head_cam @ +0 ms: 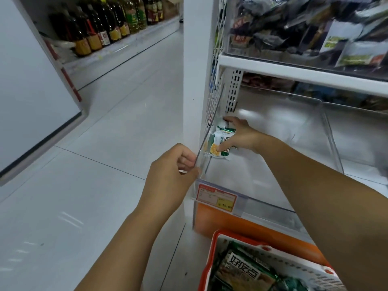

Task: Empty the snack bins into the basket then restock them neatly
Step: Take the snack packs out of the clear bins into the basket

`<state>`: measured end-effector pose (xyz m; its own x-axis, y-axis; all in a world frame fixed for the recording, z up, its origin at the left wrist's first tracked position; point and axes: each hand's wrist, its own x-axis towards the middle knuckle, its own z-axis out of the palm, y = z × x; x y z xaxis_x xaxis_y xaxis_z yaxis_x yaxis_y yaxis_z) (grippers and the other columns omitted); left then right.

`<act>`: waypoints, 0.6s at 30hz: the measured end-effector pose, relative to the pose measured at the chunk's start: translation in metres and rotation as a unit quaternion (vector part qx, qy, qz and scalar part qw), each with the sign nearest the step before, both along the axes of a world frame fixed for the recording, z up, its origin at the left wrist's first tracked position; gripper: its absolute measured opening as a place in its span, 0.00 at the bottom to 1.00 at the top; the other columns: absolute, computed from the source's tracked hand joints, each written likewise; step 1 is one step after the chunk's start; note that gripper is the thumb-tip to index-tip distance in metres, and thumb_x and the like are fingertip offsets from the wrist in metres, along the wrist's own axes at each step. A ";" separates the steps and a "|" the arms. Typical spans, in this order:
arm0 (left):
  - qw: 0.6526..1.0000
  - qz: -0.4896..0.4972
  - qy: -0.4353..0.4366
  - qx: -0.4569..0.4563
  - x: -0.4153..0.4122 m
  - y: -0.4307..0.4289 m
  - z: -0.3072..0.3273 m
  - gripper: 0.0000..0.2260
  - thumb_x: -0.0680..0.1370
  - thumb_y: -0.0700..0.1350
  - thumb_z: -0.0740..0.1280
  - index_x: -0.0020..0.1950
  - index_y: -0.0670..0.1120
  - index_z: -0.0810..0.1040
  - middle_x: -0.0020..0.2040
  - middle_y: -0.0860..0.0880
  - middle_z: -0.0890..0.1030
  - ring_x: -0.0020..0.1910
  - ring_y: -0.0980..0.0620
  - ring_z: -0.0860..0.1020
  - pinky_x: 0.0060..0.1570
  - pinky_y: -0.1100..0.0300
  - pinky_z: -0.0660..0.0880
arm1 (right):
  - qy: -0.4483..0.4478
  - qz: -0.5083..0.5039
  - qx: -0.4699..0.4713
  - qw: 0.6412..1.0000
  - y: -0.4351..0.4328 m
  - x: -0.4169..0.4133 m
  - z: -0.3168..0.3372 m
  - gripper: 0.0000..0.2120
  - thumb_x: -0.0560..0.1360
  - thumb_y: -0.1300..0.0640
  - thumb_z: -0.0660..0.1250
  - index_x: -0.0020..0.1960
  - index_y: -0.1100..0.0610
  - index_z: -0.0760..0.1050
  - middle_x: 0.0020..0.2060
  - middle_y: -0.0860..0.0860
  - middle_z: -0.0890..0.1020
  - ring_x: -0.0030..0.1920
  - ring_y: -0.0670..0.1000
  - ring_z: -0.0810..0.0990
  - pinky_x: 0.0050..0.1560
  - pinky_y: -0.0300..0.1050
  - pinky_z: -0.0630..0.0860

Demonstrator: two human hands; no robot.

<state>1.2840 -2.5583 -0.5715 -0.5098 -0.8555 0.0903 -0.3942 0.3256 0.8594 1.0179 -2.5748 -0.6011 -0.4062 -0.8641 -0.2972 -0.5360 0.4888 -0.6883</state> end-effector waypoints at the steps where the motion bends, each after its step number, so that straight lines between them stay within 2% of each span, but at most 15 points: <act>1: 1.000 0.000 0.000 0.000 0.000 0.000 0.000 0.10 0.74 0.42 0.74 0.42 0.55 0.75 0.41 0.57 0.80 0.43 0.63 0.78 0.38 0.76 0.71 | -0.021 0.001 -0.011 1.000 0.002 0.002 -0.002 0.51 0.61 0.56 0.82 0.75 0.45 0.56 0.69 0.50 0.63 0.64 0.53 0.68 0.59 0.45 0.70; 4: 1.000 0.001 0.001 -0.001 0.000 0.002 0.001 0.10 0.74 0.43 0.74 0.42 0.54 0.75 0.40 0.57 0.80 0.42 0.62 0.78 0.38 0.75 0.72 | -0.084 -0.005 -0.009 0.996 0.008 0.008 -0.004 0.54 0.59 0.57 0.83 0.75 0.48 0.54 0.68 0.48 0.68 0.62 0.52 0.72 0.64 0.50 0.72; 7: 1.000 0.000 0.005 -0.001 0.000 0.004 0.003 0.09 0.74 0.44 0.74 0.42 0.54 0.75 0.40 0.57 0.81 0.41 0.61 0.78 0.38 0.74 0.73 | -0.132 -0.008 0.016 0.991 0.017 0.015 -0.006 0.64 0.55 0.56 0.84 0.78 0.46 0.45 0.68 0.50 0.69 0.64 0.55 0.72 0.64 0.53 0.73; 8: 1.000 -0.001 0.005 -0.001 0.001 0.005 0.003 0.09 0.74 0.44 0.74 0.43 0.54 0.76 0.40 0.57 0.81 0.41 0.61 0.78 0.38 0.75 0.72 | -0.145 -0.008 0.023 0.989 0.020 0.017 -0.006 0.65 0.53 0.56 0.84 0.78 0.47 0.46 0.67 0.50 0.71 0.64 0.55 0.73 0.63 0.53 0.73; 10: 1.000 -0.004 0.003 -0.001 0.002 0.007 0.004 0.09 0.73 0.43 0.74 0.43 0.54 0.76 0.40 0.57 0.81 0.41 0.62 0.78 0.37 0.75 0.72 | -0.152 -0.009 0.029 0.988 0.029 0.021 -0.006 0.59 0.50 0.52 0.84 0.74 0.52 0.56 0.61 0.52 0.76 0.60 0.54 0.77 0.60 0.55 0.76; 12: 1.000 -0.005 0.001 0.002 0.004 0.010 0.006 0.09 0.73 0.42 0.74 0.45 0.54 0.76 0.41 0.58 0.80 0.41 0.61 0.78 0.37 0.76 0.71 | -0.150 -0.013 0.026 0.988 0.037 0.026 -0.004 0.50 0.49 0.50 0.84 0.65 0.52 0.64 0.57 0.53 0.77 0.56 0.53 0.79 0.57 0.55 0.78; 15: 1.000 -0.001 -0.008 0.007 0.006 0.012 0.009 0.08 0.74 0.43 0.73 0.47 0.55 0.77 0.43 0.59 0.81 0.43 0.59 0.80 0.35 0.77 0.70 | -0.165 -0.010 0.011 0.986 0.052 0.036 0.002 0.39 0.59 0.55 0.83 0.63 0.51 0.64 0.55 0.55 0.78 0.50 0.51 0.79 0.47 0.47 0.77; 18: 1.000 0.000 -0.019 0.009 0.009 0.016 0.010 0.08 0.76 0.44 0.72 0.50 0.56 0.78 0.45 0.60 0.81 0.47 0.58 0.80 0.35 0.75 0.70 | -0.169 -0.014 0.010 0.986 0.070 0.047 0.006 0.36 0.61 0.54 0.82 0.62 0.51 0.65 0.53 0.54 0.79 0.47 0.51 0.80 0.43 0.47 0.76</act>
<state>1.2931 -2.5422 -0.5619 -0.5121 -0.8571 0.0553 -0.4267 0.3098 0.8497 1.0653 -2.5051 -0.5955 -0.3050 -0.8465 -0.4363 -0.2646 0.5154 -0.8151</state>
